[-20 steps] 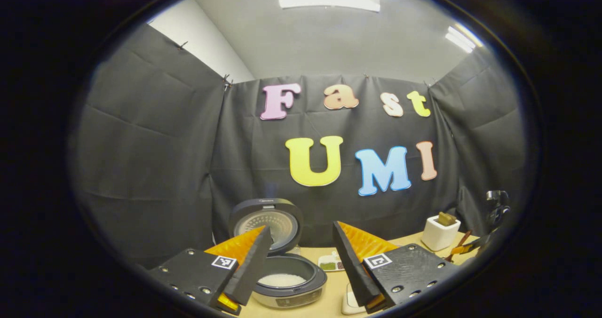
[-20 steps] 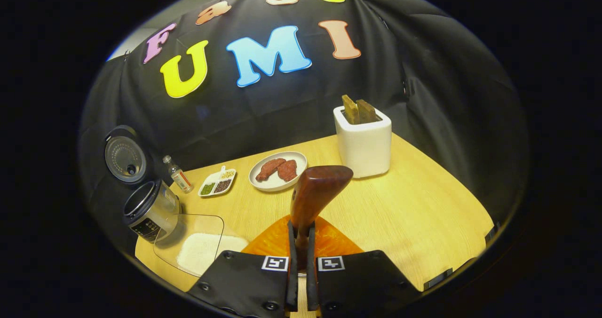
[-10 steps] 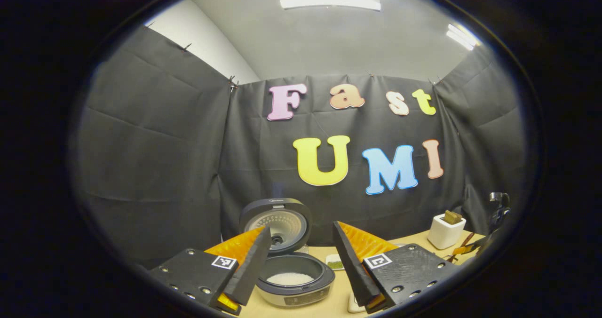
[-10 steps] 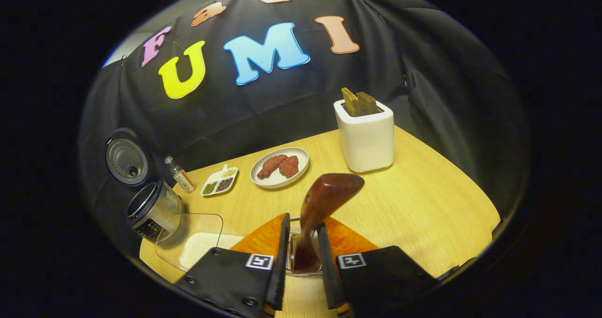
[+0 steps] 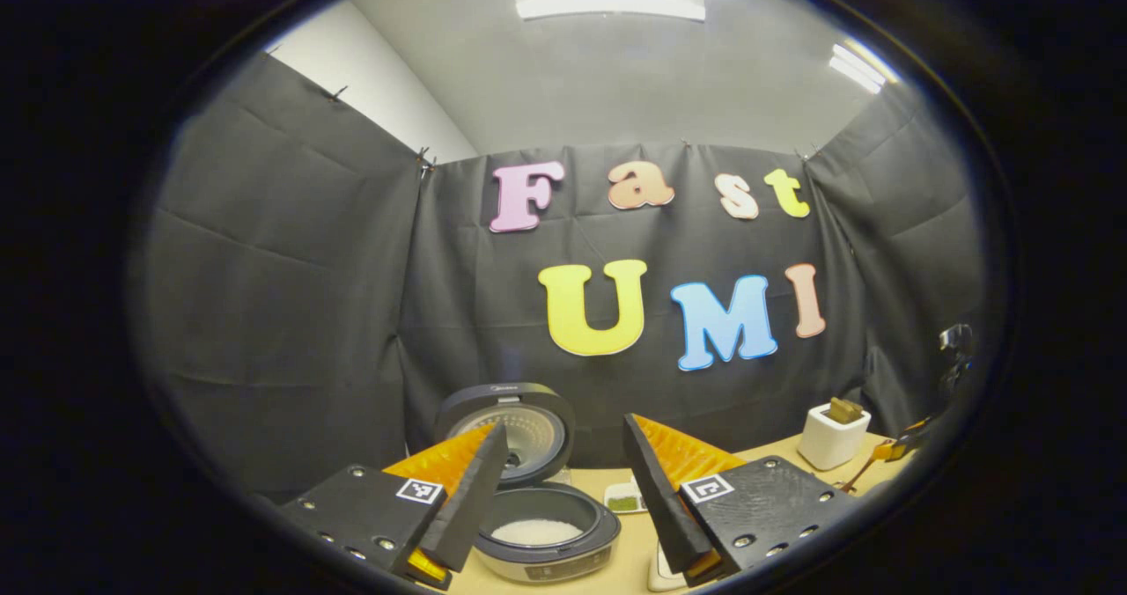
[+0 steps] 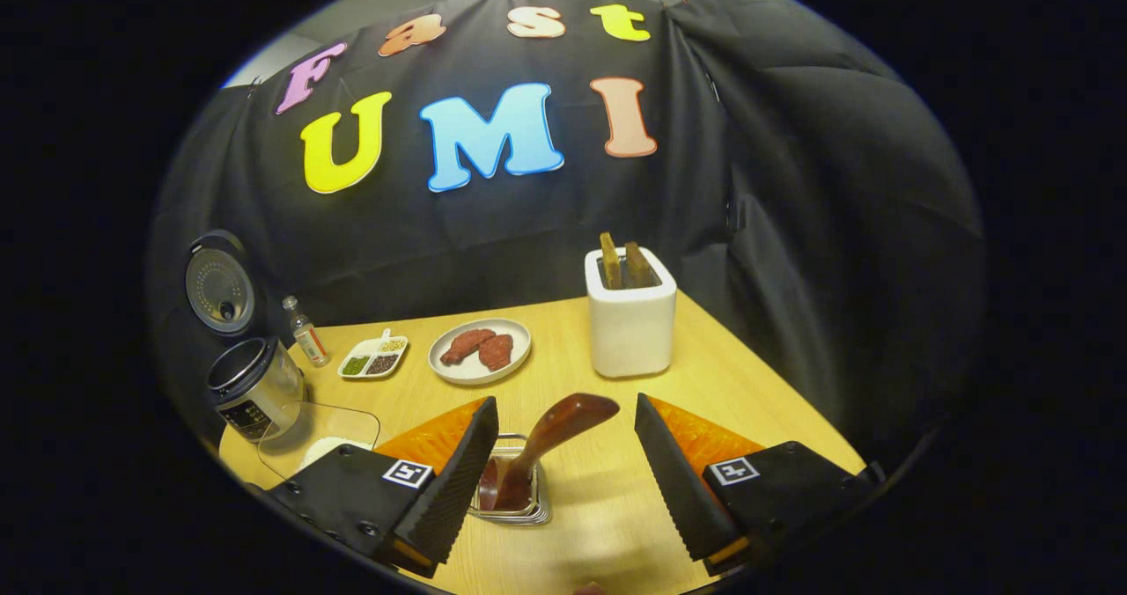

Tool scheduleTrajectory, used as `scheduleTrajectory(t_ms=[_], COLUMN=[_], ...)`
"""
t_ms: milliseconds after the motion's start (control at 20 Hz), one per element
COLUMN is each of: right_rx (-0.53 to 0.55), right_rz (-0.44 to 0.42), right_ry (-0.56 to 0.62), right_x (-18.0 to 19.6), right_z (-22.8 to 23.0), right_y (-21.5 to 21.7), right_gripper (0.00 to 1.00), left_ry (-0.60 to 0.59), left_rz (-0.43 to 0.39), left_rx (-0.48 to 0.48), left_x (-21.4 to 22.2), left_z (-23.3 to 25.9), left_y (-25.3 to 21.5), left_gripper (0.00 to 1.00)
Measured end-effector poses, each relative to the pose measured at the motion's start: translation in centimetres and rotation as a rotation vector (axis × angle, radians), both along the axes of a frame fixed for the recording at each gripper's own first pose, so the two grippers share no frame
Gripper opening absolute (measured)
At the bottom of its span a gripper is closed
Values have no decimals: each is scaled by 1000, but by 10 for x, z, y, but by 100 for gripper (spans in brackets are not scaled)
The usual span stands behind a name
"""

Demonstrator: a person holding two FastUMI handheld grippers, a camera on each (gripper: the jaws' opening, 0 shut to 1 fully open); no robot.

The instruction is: Close the left gripper, press the button to open the rice cooker; take a wooden spoon from the chopstick holder with the right hand, scoop a spoonful of rice and pour it into the rice cooker, then put the wooden spoon back into the chopstick holder.

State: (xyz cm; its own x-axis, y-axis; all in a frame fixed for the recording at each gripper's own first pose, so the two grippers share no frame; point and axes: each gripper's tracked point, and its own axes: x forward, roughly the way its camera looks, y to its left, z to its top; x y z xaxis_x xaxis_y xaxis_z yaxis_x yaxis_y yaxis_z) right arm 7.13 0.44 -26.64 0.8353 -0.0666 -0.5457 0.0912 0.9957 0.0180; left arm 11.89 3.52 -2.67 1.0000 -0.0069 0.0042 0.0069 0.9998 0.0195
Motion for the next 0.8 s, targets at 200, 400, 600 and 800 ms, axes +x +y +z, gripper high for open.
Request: scheduleTrajectory(t_ms=[200,400,600,800], right_rx=[-66,-102,-90,-110], right_rz=[16,25,24,26], right_ry=[-91,-154,-184,-210], right_x=[5,6,2,2], right_z=[52,94,119,129], right_y=[1,10,28,47], right_gripper=[98,98,98,98], left_ry=[13,24,40,49], left_rz=[1,0,-5,-2], left_rx=[-6,5,24,39], left_x=[20,47,81,123], left_z=[0,1,0,1], left_y=[4,13,25,42], left_gripper=[84,82,83,82])
